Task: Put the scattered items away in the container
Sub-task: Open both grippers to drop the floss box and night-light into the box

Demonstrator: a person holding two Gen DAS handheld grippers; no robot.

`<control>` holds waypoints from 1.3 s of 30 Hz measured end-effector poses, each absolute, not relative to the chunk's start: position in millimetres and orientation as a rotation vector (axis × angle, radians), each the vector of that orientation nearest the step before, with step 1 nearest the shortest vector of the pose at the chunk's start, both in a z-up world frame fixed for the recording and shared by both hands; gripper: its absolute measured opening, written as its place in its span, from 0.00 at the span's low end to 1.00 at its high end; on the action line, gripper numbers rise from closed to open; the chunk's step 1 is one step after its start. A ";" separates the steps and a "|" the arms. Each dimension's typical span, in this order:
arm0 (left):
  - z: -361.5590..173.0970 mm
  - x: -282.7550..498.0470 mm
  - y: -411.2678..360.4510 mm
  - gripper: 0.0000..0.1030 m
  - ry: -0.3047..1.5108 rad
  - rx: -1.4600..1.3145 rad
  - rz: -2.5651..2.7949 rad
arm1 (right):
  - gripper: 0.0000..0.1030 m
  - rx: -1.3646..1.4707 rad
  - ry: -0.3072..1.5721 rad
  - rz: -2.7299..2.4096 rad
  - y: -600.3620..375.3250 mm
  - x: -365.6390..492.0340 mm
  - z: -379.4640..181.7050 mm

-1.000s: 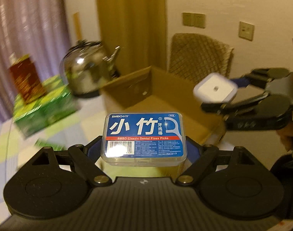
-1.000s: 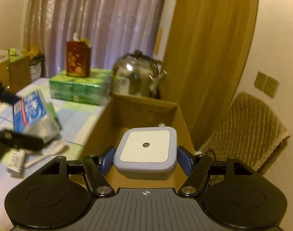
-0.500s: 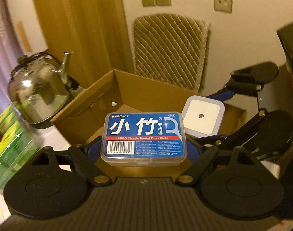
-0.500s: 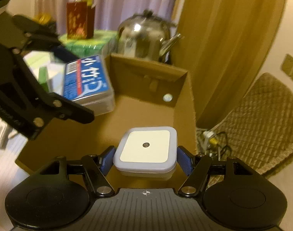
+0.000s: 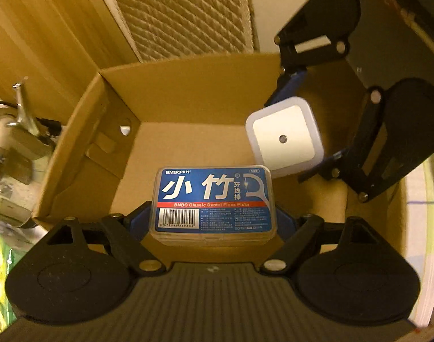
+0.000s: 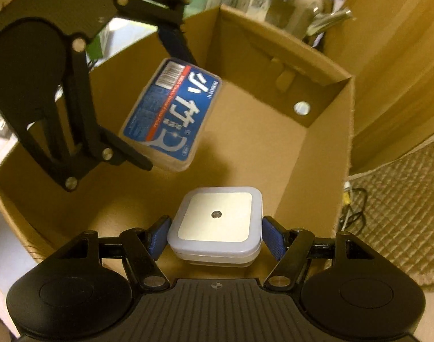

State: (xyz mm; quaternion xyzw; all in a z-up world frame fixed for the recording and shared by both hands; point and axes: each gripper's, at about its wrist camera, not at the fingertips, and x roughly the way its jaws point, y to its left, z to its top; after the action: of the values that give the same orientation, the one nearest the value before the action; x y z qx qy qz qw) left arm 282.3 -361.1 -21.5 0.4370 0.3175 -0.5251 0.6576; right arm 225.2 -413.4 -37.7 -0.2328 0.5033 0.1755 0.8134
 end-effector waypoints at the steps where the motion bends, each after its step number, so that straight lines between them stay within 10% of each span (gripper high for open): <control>1: -26.0 284.2 -362.8 0.81 0.732 1.006 -1.193 | 0.64 -0.517 1.085 0.376 -412.7 226.4 -39.6; 39: -34.9 285.9 -362.5 0.91 0.671 1.084 -1.132 | 0.80 -0.701 0.981 0.391 -397.7 226.0 -26.4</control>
State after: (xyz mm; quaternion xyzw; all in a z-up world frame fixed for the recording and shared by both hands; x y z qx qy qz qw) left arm 285.9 -362.5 -34.9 0.4789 0.2961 -0.4999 0.6581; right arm 226.0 -397.7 -26.4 -0.3274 0.4582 0.1828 0.8059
